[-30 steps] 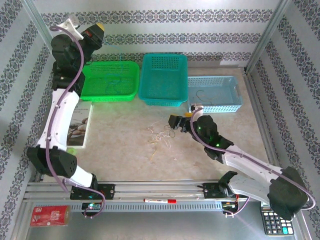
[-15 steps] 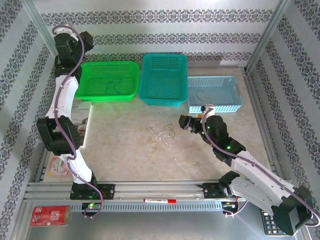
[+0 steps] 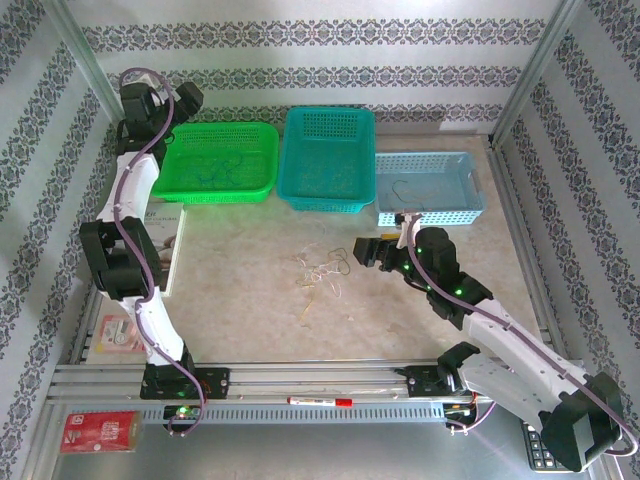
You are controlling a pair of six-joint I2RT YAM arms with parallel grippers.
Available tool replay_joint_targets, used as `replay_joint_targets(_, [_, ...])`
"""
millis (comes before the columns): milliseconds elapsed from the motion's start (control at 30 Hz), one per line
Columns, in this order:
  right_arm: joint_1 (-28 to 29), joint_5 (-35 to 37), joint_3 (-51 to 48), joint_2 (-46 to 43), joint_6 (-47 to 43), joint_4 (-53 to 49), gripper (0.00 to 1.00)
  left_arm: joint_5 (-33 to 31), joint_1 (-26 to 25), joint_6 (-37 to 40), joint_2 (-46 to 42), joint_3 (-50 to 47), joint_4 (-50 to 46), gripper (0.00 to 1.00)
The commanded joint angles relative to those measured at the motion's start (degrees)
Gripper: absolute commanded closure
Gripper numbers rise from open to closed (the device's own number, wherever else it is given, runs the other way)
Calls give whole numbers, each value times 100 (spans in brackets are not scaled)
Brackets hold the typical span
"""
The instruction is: Untangle the cables
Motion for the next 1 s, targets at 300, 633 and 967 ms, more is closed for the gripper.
replay_joint_targets(300, [-39,-56,435,343,198,-132,15,1229,9,-997,-1591,-1561,495,0])
replay_joint_targets(633, [-1,-200,907,1753,12,-63,26,1606,-672,-1904,-3625,-4563,1232,0])
replay_joint_targets(967, [275,234,2024,3819,-514,-55,37,900,-1810,-2364,-4846,-6664,1546,0])
